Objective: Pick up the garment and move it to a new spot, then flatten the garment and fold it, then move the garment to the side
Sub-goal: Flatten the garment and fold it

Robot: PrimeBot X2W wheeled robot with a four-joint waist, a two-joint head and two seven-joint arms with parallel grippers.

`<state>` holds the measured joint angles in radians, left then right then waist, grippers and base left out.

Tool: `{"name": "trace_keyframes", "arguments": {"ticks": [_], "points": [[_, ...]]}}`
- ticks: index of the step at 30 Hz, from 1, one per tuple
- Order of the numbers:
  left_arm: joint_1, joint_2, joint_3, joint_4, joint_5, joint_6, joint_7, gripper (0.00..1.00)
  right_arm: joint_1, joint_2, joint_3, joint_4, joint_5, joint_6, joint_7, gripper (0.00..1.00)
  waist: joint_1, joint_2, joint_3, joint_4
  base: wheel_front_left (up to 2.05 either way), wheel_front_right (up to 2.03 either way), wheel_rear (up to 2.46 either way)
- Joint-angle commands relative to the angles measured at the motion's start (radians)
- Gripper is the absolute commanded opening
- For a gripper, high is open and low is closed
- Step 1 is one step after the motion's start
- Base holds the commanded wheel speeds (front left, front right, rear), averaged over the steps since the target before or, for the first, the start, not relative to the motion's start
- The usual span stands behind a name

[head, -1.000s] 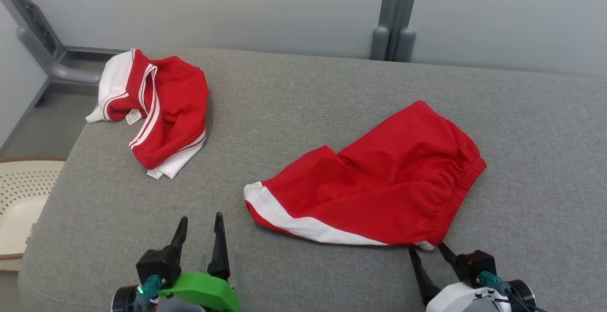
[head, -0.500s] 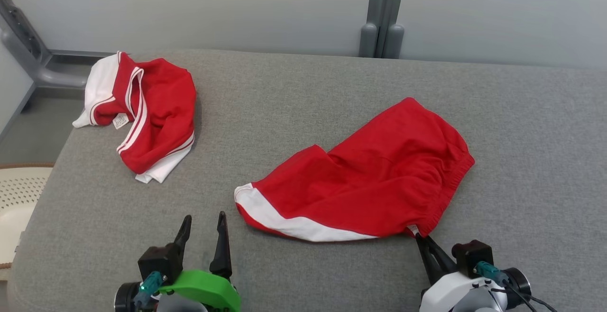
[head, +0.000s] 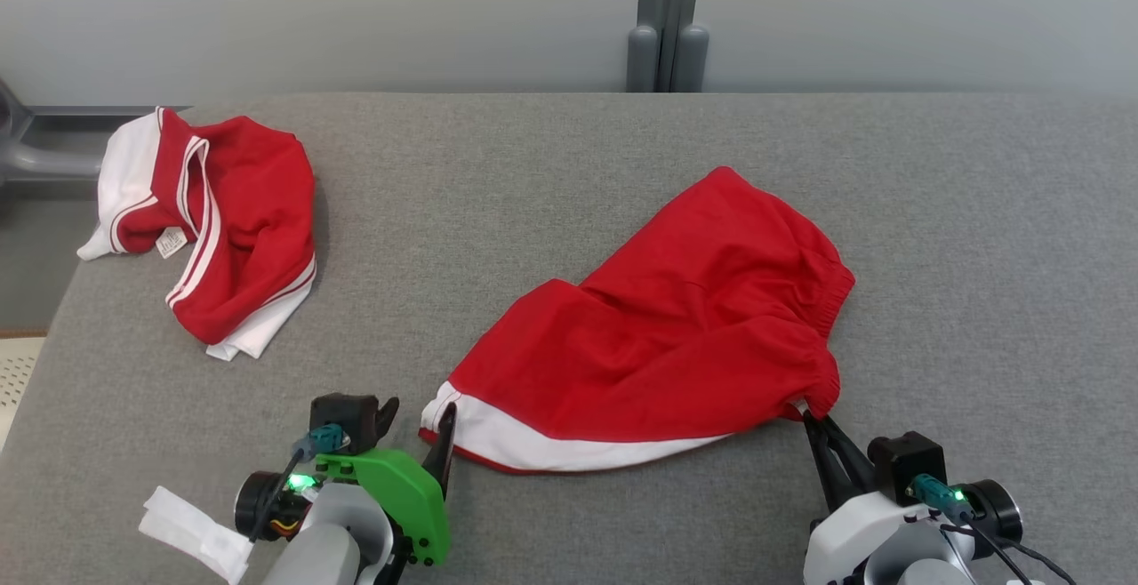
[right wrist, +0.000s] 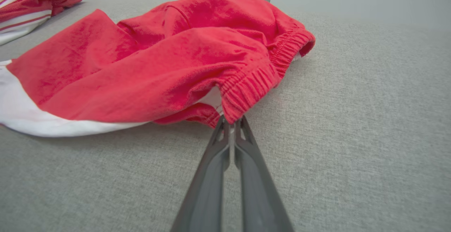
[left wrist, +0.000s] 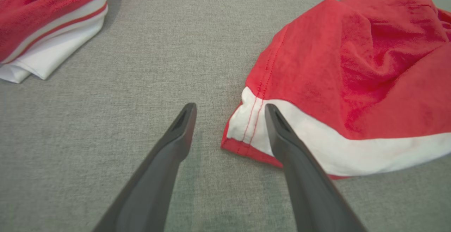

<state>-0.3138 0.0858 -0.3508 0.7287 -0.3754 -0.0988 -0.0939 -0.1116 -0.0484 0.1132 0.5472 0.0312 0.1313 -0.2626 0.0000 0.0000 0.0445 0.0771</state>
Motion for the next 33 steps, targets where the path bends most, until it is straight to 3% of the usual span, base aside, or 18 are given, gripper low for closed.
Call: {"name": "trace_keyframes", "arguments": {"ticks": [1, 9, 13, 15, 20, 21, 29, 33], "points": [[-0.027, 0.012, -0.016, 0.016, -0.01, -0.013, 0.018, 1.0, -0.011, -0.004, -0.002, -0.004, -0.008, -0.001, -0.003, 0.0, 0.0, 0.0, 0.01, -0.008, 0.0, 0.0, 0.0], [-0.071, 0.034, -0.101, 0.033, -0.07, -0.031, 0.066, 1.0, -0.017, -0.003, 0.0, -0.005, -0.011, -0.001, -0.003, 0.0, 0.0, 0.0, 0.021, -0.009, 0.0, 0.0, 0.0], [-0.067, 0.041, -0.174, -0.001, -0.136, -0.031, 0.1, 0.5, -0.016, -0.003, 0.002, -0.004, -0.005, -0.001, -0.003, 0.0, 0.0, 0.0, 0.022, -0.007, 0.0, 0.0, 0.0], [-0.065, 0.056, -0.199, -0.016, -0.163, -0.031, 0.104, 0.42, -0.017, -0.003, 0.003, -0.003, -0.004, -0.001, -0.003, 0.0, 0.0, 0.0, 0.021, -0.006, 0.0, 0.0, 0.0], [-0.067, 0.083, -0.23, -0.027, -0.195, -0.032, 0.097, 0.03, -0.021, -0.003, 0.004, -0.002, -0.002, -0.001, -0.003, 0.0, 0.0, 0.0, 0.019, -0.009, 0.0, 0.0, 0.0], [-0.07, 0.088, -0.233, -0.024, -0.195, -0.032, 0.101, 0.0, -0.02, -0.003, 0.003, -0.002, -0.002, -0.001, -0.003, 0.0, 0.0, 0.0, 0.019, -0.01, 0.0, 0.0, 0.0], [-0.082, 0.107, -0.272, 0.008, -0.211, -0.032, 0.119, 0.0, -0.021, -0.004, 0.005, -0.003, -0.004, -0.001, -0.003, 0.0, 0.0, 0.0, 0.021, -0.019, 0.0, 0.0, 0.0], [-0.087, 0.106, -0.263, 0.014, -0.218, -0.032, 0.056, 0.0, -0.022, -0.004, 0.0, -0.027, 0.016, -0.001, -0.003, 0.0, 0.0, 0.0, 0.016, -0.027, 0.0, 0.0, 0.0]]}}
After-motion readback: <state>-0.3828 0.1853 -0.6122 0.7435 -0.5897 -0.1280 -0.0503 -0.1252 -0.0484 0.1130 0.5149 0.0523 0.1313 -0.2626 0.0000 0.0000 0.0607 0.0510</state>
